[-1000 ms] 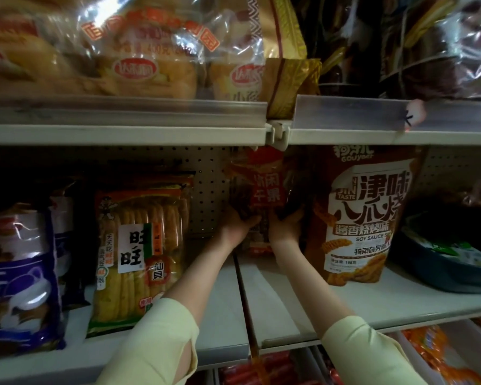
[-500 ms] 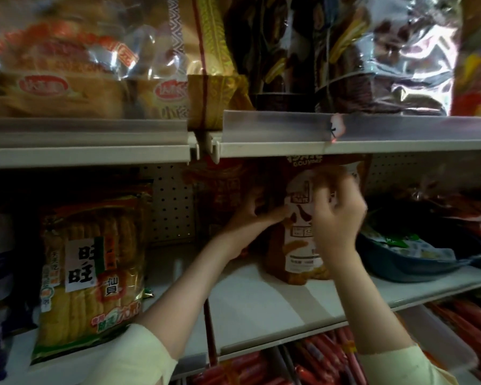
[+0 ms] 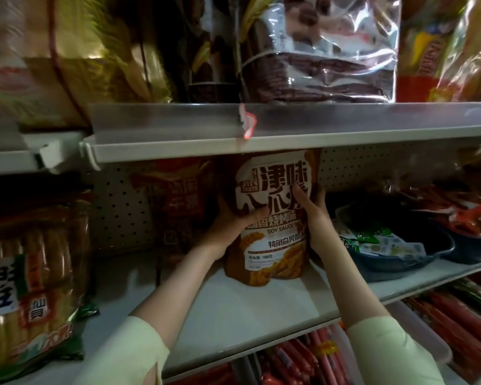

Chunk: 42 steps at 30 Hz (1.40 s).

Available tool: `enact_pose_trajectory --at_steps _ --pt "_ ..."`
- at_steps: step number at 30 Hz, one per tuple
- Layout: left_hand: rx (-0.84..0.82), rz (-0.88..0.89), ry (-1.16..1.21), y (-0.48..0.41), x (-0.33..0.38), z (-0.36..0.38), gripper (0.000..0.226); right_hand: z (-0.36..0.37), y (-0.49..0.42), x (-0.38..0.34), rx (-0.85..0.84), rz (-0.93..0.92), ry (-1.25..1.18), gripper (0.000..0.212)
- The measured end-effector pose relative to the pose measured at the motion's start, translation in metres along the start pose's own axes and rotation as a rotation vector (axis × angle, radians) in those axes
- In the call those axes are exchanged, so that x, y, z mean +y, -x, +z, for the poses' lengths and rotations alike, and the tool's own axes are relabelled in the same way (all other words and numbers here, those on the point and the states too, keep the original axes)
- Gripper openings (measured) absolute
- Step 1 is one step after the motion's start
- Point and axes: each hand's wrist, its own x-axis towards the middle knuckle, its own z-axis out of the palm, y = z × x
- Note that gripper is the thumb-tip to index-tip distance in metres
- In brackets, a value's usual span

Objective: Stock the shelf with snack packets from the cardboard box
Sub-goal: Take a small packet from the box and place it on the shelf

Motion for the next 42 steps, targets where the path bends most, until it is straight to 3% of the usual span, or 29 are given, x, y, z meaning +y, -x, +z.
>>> enact_pose_trajectory --at_steps 6,10,12,15,17,21,25,32,36,42 --pt "0.028 -0.014 0.072 -0.007 -0.008 0.015 0.080 0.000 -0.006 0.003 0.043 -0.079 -0.030 0.058" --pt "0.050 -0.029 0.026 -0.006 -0.005 0.019 0.087 0.006 0.000 0.007 0.157 -0.174 0.020 0.066" --pt "0.048 -0.021 -0.019 -0.003 -0.003 0.015 0.081 0.013 0.004 0.006 0.227 -0.289 0.113 0.057" --pt "0.131 0.031 -0.126 0.008 0.004 0.004 0.085 0.029 0.013 0.006 0.474 -0.496 0.384 0.069" --pt "0.189 0.076 -0.179 0.018 0.008 -0.005 0.076 0.046 0.024 0.004 0.581 -0.702 0.501 0.059" --pt "0.426 0.190 -0.340 0.029 0.013 -0.028 0.036 0.083 0.038 0.013 0.408 -1.060 0.760 0.039" --pt "0.467 0.226 -0.539 0.036 0.012 -0.047 0.027 0.106 0.046 0.024 0.323 -1.118 0.926 0.035" --pt "0.352 0.130 -0.958 0.063 0.024 -0.075 0.020 0.155 0.075 0.032 0.039 -1.140 0.868 0.037" --pt "0.439 0.142 -1.111 0.127 0.053 -0.110 0.036 0.196 0.105 0.021 -0.076 -1.149 0.727 0.034" --pt "0.450 0.212 -1.212 0.229 0.082 -0.195 0.020 0.283 0.174 0.007 -0.290 -1.243 0.530 0.028"
